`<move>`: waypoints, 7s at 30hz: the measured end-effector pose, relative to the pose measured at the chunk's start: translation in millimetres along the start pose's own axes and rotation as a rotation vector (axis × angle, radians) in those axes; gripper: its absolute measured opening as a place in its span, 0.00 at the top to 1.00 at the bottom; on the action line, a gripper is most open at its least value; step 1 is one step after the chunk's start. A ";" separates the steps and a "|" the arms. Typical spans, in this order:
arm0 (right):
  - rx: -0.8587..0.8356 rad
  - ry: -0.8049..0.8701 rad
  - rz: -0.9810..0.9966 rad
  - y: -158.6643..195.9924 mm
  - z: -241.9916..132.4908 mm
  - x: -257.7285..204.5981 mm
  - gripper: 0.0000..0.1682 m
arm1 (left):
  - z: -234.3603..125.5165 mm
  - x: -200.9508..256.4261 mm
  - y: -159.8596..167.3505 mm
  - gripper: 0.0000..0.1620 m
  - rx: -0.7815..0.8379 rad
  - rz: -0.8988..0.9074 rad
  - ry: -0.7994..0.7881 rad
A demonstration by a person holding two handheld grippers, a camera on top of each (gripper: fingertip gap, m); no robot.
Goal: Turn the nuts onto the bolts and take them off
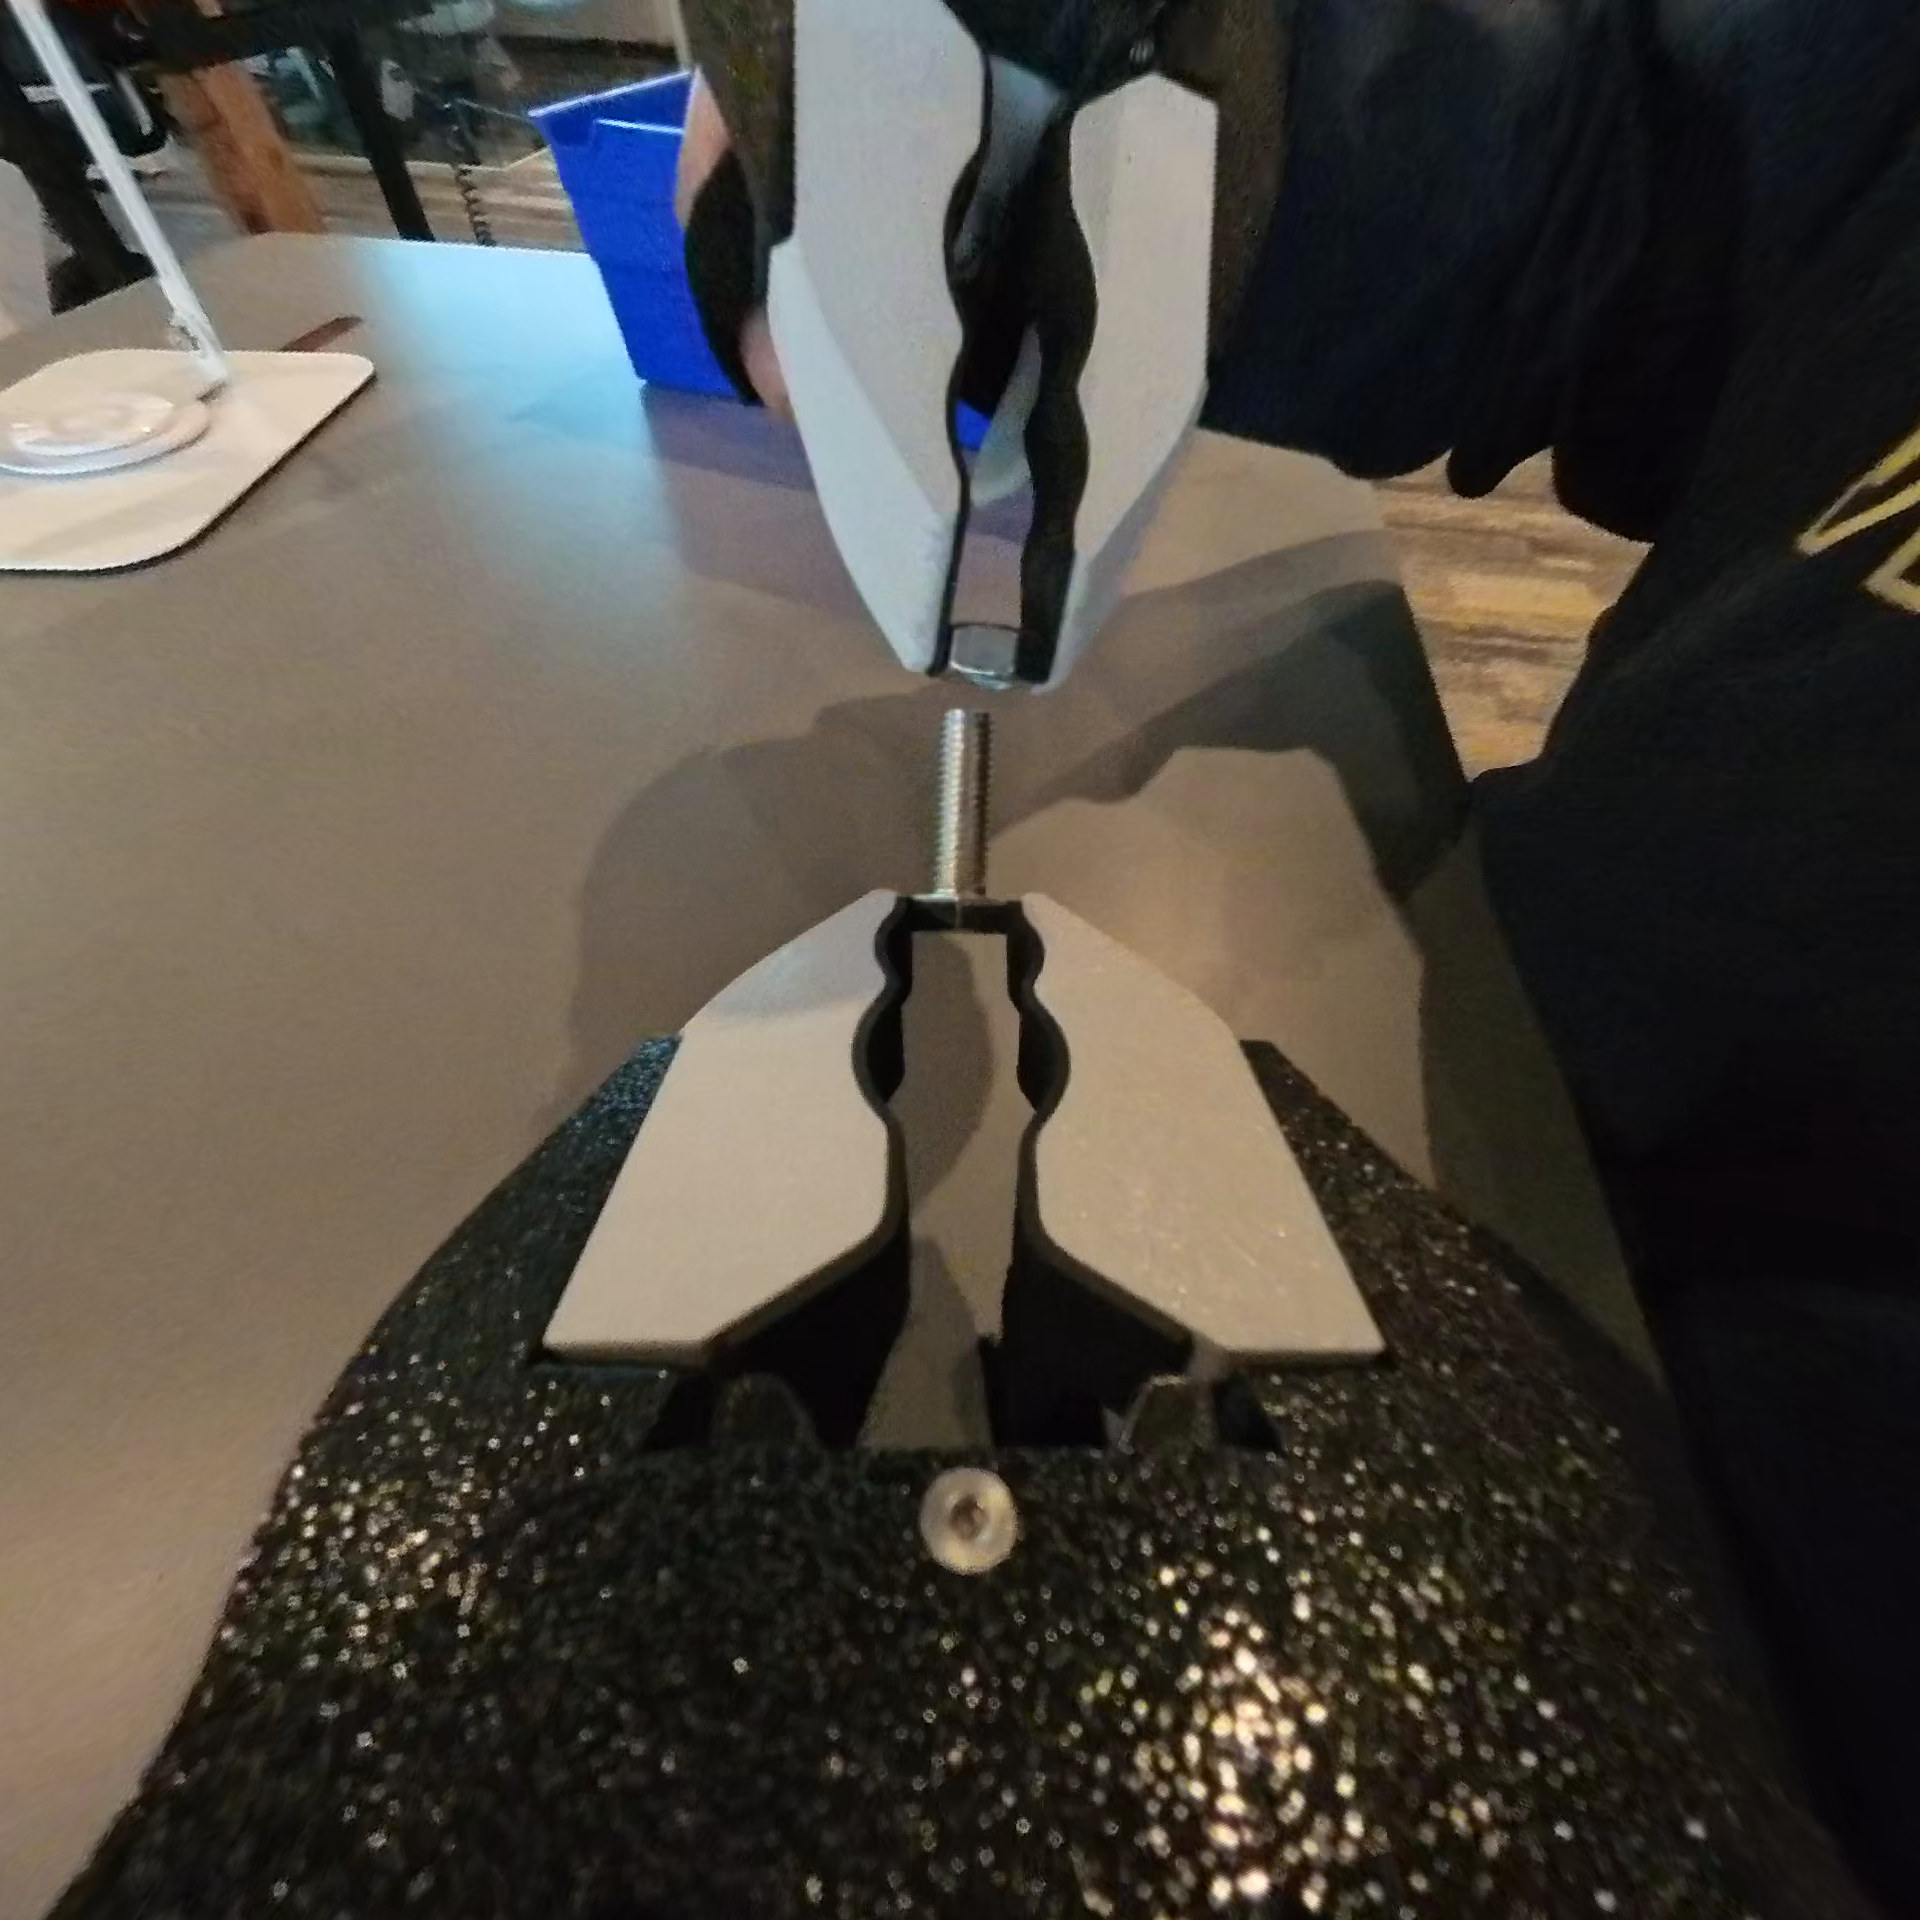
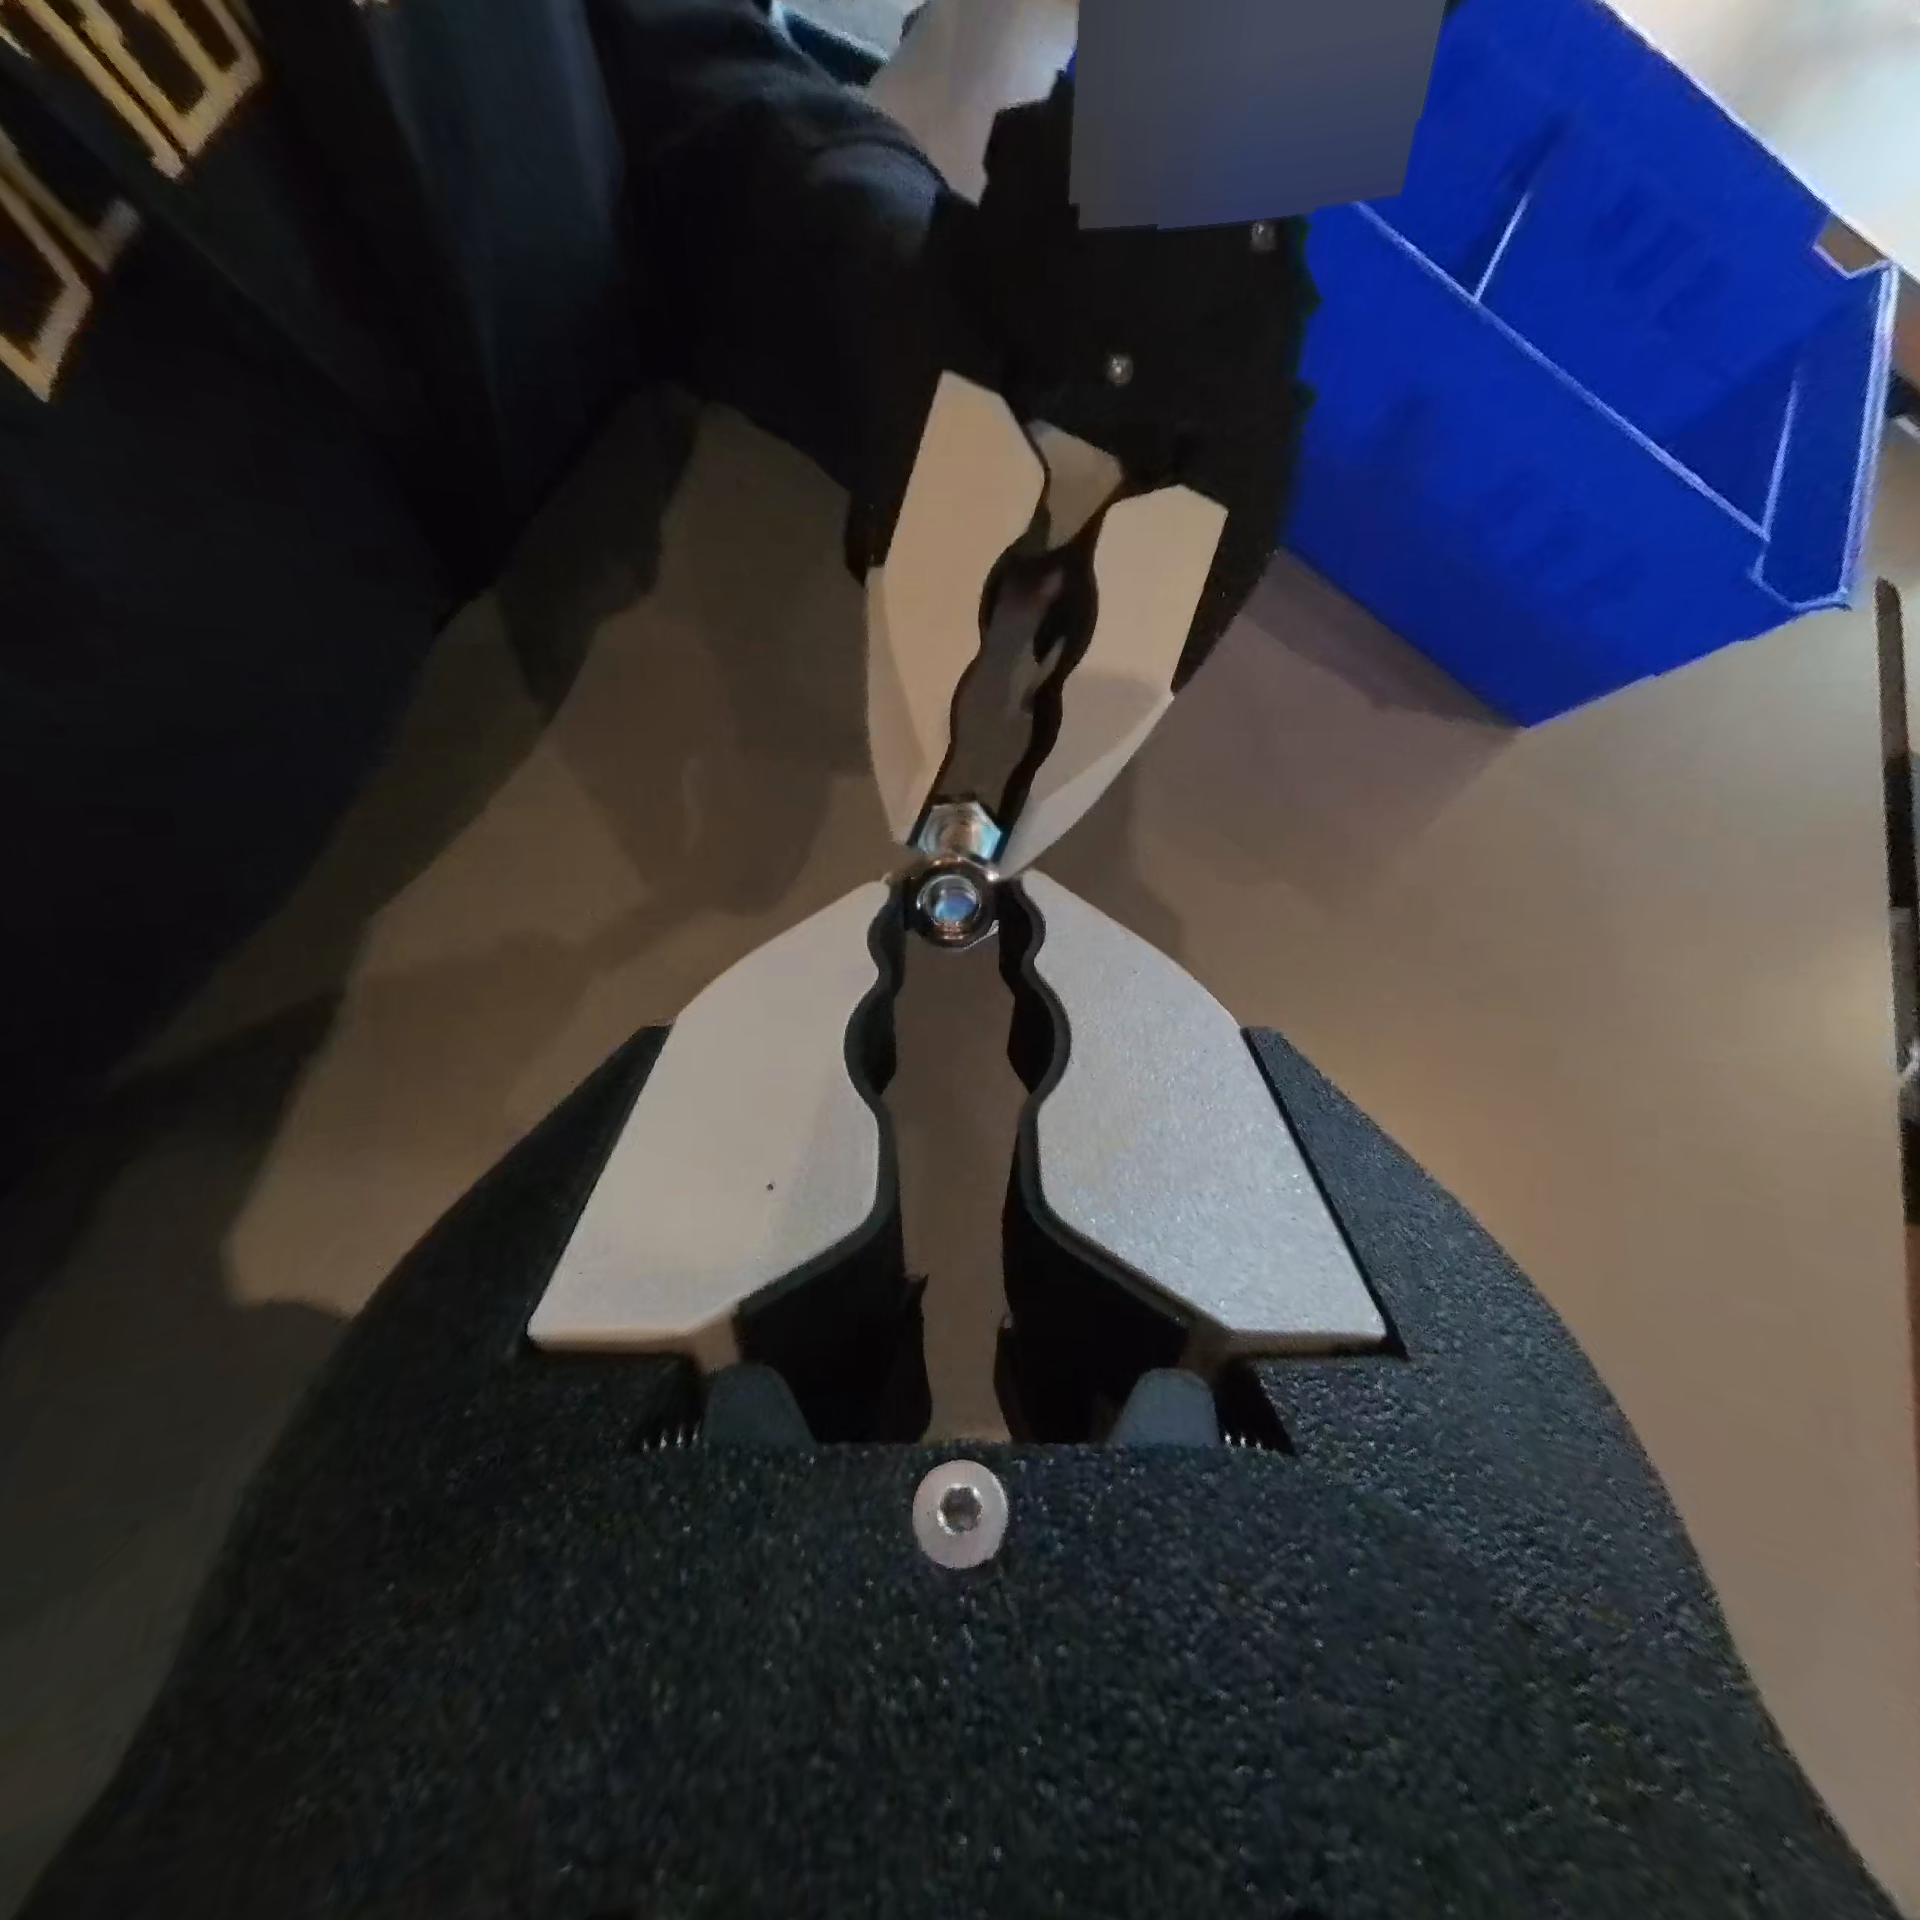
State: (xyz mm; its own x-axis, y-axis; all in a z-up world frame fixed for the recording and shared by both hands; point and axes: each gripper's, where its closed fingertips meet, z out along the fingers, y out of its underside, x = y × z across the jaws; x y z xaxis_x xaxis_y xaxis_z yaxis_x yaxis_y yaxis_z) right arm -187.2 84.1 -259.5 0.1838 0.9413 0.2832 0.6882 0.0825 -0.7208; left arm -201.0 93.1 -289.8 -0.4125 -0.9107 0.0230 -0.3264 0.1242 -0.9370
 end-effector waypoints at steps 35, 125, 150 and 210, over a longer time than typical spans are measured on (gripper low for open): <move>0.300 0.141 1.195 8.4 12.2 21.5 0.90 | -12.8 -28.9 -2.7 0.90 -0.102 0.333 -0.373; 0.111 0.095 0.274 -10.0 -2.6 -34.3 0.89 | 2.3 39.0 -6.9 0.90 0.058 -0.008 0.250; 0.382 0.254 1.148 5.1 11.7 43.7 0.89 | -19.3 -41.9 -9.6 0.90 -0.040 0.227 -0.469; 0.356 0.096 1.329 -31.5 5.3 66.8 0.89 | -51.2 -47.3 -33.7 0.90 0.078 0.362 -0.667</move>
State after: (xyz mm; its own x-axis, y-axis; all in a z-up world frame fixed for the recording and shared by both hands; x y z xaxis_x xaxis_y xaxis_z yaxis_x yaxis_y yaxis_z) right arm -200.3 146.1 -221.2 0.6126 0.3531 -0.7072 -0.2527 -0.7602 -0.5985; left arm -214.0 152.1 -241.4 0.1269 -0.8665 -0.4829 -0.1974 0.4550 -0.8683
